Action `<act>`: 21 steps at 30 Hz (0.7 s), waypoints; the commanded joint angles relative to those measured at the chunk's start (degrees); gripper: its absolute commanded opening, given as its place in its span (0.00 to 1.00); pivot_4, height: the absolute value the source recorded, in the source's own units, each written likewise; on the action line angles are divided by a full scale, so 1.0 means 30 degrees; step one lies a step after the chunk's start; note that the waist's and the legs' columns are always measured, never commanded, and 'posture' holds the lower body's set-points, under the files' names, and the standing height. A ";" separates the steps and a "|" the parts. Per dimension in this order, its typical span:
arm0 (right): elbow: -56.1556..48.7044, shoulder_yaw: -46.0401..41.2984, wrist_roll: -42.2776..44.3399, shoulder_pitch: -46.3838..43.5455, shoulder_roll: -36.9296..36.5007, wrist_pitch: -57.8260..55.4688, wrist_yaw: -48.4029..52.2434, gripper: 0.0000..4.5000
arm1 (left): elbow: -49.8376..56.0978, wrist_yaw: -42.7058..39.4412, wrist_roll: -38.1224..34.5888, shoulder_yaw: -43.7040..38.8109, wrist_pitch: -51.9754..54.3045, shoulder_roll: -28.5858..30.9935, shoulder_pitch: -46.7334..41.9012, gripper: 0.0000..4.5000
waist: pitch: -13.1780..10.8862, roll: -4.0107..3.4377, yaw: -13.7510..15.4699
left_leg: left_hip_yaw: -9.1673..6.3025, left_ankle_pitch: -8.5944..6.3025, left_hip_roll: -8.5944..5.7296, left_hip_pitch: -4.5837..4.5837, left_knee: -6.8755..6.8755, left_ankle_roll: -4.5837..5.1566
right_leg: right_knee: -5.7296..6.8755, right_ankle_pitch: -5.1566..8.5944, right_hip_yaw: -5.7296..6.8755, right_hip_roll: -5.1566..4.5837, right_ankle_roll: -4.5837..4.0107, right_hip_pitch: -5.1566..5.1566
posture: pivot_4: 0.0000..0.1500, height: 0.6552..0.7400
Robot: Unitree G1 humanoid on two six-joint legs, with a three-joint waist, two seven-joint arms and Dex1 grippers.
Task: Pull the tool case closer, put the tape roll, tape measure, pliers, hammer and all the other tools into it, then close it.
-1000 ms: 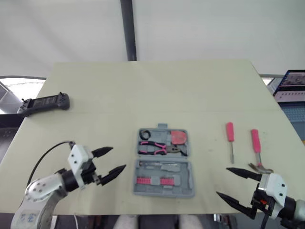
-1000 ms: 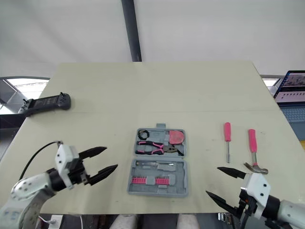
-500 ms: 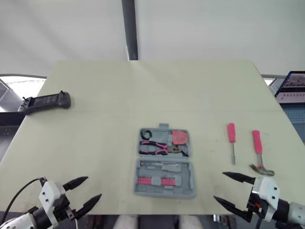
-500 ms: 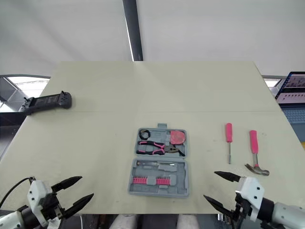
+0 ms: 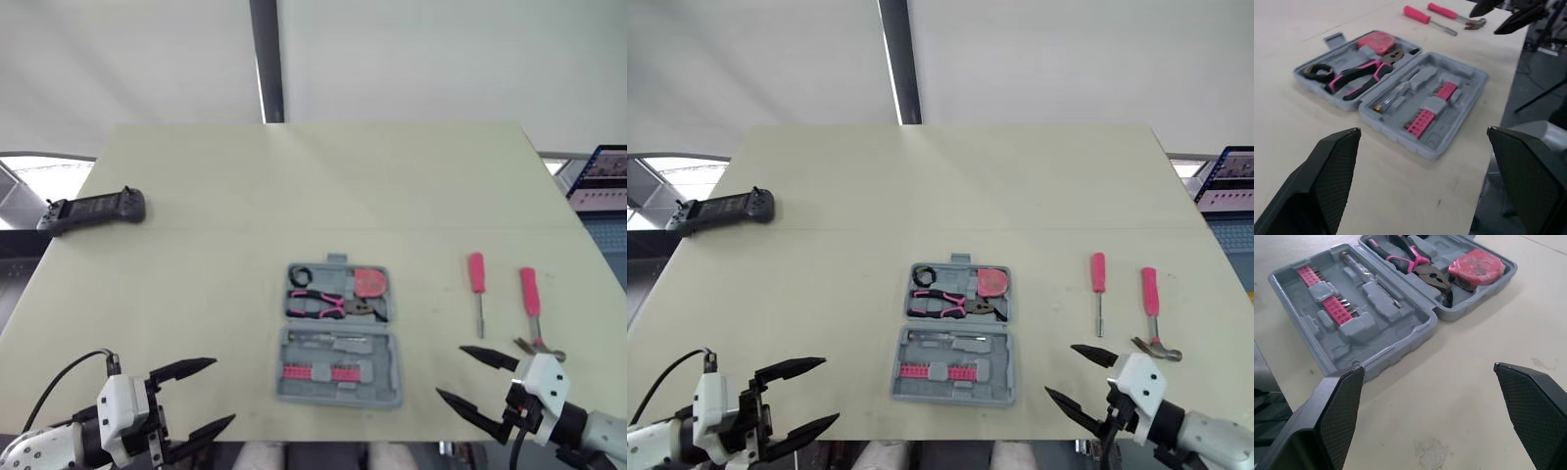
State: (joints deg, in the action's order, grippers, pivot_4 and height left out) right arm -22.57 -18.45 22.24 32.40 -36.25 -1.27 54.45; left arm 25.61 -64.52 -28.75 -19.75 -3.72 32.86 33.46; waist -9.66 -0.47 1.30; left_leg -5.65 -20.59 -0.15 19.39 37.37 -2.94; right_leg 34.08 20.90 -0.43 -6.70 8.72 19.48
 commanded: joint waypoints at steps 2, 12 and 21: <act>-0.1179 -0.0426 0.0128 0.0261 0.0757 -0.0615 -0.1648 1.00 | 0.1196 -0.0116 -0.1218 0.0728 0.0364 0.0369 -0.1063 0.99 | -0.0002 -0.0008 -0.0022 | -0.0001 0.0001 0.0001 -0.0003 -0.0009 -0.0002 | 0.0001 0.0000 0.0001 0.0004 0.0001 0.0001 | 1.00 1.00; -0.2809 -0.1389 0.0045 0.2121 0.1734 -0.1937 -0.3713 1.00 | 0.2150 0.0144 -0.2047 0.2040 0.1197 0.0645 -0.2261 0.99 | -0.0005 -0.0021 -0.0072 | 0.0001 0.0003 0.0004 -0.0014 -0.0032 -0.0004 | -0.0002 -0.0002 0.0000 0.0008 0.0005 0.0002 | 1.00 1.00; -0.2909 -0.2093 -0.0220 0.2594 0.2245 -0.3167 -0.5474 1.00 | 0.2008 0.0568 -0.2316 0.2675 0.1992 0.0685 -0.3855 0.99 | -0.0002 -0.0030 -0.0099 | 0.0001 0.0011 0.0006 -0.0031 -0.0039 -0.0015 | 0.0018 -0.0002 -0.0009 0.0009 0.0002 0.0002 | 1.00 1.00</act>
State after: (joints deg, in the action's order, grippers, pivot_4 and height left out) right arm -29.39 -22.99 21.39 39.54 -29.95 -10.33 39.40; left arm 30.75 -62.85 -34.48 -11.86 2.41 34.65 22.00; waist -9.67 -0.56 1.00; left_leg -5.65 -20.56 -0.13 19.30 37.24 -2.98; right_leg 34.14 20.89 -0.46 -6.68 8.72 19.50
